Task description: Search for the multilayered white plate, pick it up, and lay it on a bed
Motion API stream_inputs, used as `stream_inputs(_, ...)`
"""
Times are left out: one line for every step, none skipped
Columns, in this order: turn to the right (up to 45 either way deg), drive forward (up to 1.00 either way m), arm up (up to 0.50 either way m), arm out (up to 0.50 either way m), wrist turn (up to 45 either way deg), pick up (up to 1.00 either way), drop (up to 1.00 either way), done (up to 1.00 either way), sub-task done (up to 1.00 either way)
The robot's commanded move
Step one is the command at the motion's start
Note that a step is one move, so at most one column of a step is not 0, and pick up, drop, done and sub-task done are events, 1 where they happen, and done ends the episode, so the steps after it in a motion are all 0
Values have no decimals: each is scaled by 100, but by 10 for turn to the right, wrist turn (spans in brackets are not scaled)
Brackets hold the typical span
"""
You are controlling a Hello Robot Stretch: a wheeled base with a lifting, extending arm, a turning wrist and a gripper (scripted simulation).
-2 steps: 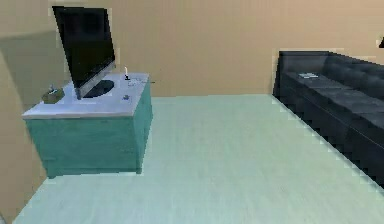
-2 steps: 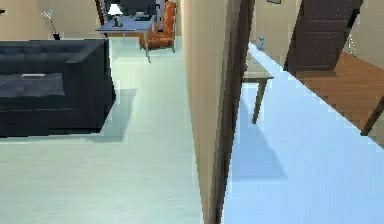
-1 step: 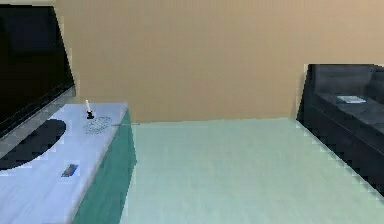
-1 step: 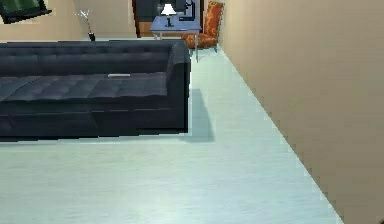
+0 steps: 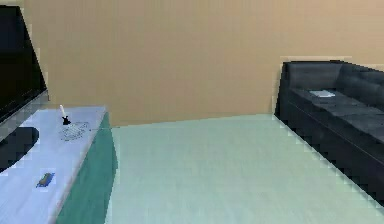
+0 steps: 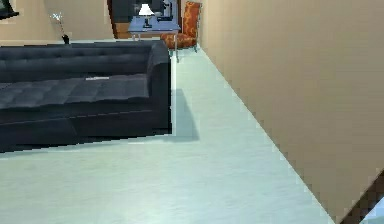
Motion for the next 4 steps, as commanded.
stream_inputs(0,80,0,0,0,0,0,0,0)
stream_inputs(-450,0,0,0,0,0,0,0,0)
stream_inputs(-450,0,0,0,0,0,0,0,0)
stream_inputs(-450,0,0,0,0,0,0,0,0)
